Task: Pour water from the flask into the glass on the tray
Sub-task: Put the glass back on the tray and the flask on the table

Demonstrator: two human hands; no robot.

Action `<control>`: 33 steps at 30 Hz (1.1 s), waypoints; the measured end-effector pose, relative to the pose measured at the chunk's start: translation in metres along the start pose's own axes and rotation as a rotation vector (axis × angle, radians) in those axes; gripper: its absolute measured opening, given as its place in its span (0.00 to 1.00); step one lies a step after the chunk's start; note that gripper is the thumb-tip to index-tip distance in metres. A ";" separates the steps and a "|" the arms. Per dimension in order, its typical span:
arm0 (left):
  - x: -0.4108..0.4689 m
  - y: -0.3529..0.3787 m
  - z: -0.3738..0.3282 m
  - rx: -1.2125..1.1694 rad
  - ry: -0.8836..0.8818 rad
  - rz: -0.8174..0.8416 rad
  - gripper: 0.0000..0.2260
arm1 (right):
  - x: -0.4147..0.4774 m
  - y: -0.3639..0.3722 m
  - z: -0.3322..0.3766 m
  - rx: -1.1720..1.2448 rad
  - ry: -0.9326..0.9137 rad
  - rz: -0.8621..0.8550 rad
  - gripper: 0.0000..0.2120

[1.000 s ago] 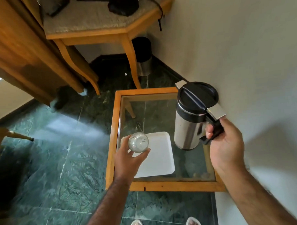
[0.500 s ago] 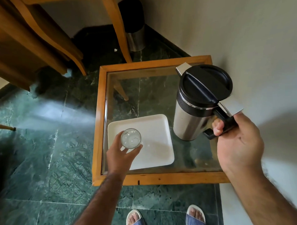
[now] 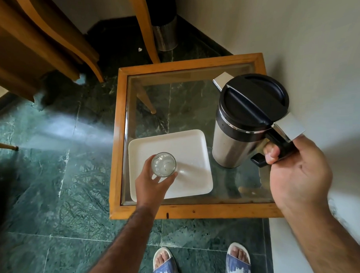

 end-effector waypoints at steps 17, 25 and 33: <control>0.000 0.006 0.016 0.042 -0.013 -0.037 0.29 | -0.001 -0.020 -0.020 -0.039 -0.019 -0.037 0.24; 0.001 0.007 0.022 0.099 -0.017 -0.038 0.28 | -0.011 -0.030 -0.029 -0.039 -0.056 -0.113 0.23; 0.002 0.005 0.017 0.157 -0.031 -0.034 0.31 | -0.020 -0.038 -0.031 -0.071 -0.099 -0.080 0.19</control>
Point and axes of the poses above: each hand's wrist, its own x-axis towards the middle knuckle, its own y-axis out of the palm, z = x × y, the point moved 10 cm from there along x, towards the middle knuckle, and after that the axes turned 8 degrees about -x, right-handed, at the moved point
